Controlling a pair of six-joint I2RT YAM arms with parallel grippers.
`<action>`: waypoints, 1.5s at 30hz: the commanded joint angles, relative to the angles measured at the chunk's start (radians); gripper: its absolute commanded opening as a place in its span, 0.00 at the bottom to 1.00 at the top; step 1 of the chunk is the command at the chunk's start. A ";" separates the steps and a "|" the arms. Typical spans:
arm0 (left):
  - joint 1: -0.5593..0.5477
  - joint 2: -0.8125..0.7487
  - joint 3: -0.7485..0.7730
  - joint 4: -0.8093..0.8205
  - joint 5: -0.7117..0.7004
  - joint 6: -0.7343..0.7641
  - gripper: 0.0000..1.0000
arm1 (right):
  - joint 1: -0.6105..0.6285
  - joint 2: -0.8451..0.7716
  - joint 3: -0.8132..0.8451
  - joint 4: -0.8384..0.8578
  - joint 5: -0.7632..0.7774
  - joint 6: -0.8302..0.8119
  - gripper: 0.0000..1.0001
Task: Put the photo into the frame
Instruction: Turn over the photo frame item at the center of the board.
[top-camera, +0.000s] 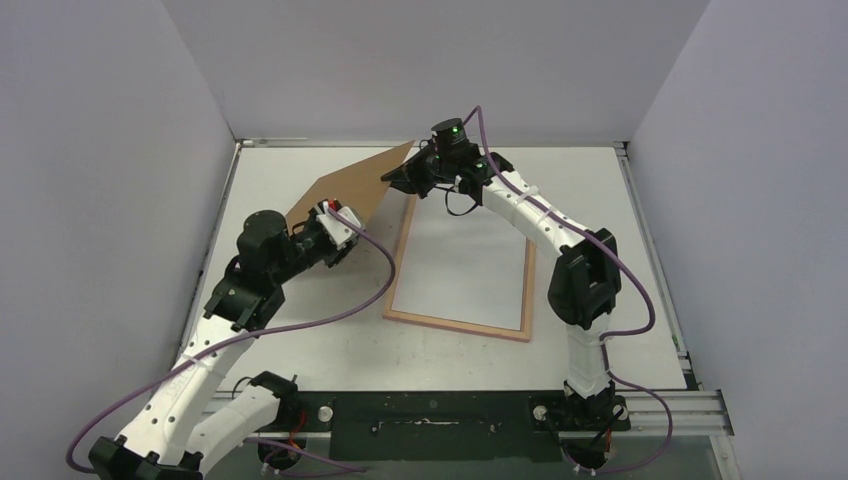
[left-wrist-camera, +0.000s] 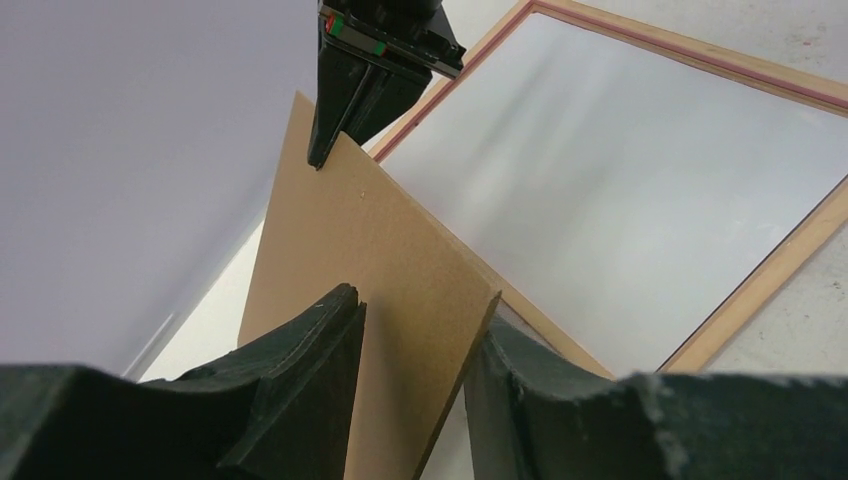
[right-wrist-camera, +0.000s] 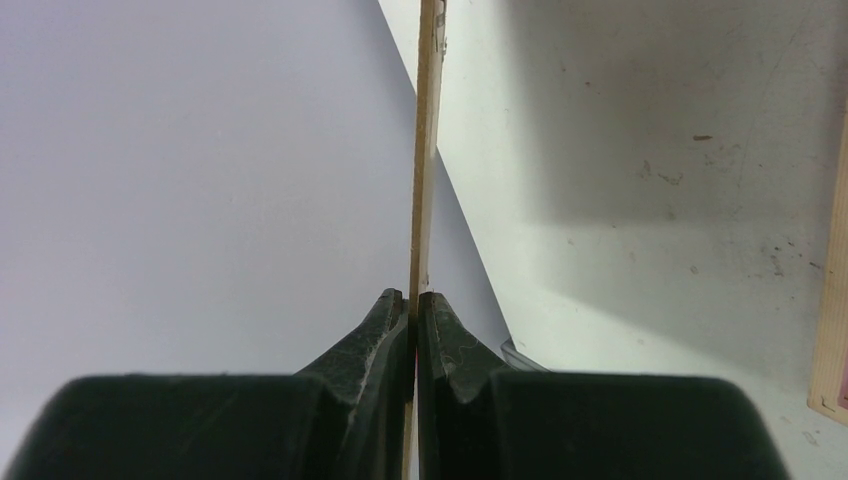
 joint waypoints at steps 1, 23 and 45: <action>-0.004 0.007 0.057 0.056 0.021 0.015 0.31 | 0.001 -0.015 0.038 0.088 -0.055 0.021 0.00; 0.023 0.076 0.126 0.093 -0.134 -0.099 0.00 | -0.043 -0.128 -0.145 0.510 -0.067 -0.027 0.78; 0.204 0.189 0.368 0.063 -0.142 -0.420 0.00 | -0.152 -0.277 0.042 0.252 -0.313 -0.981 0.79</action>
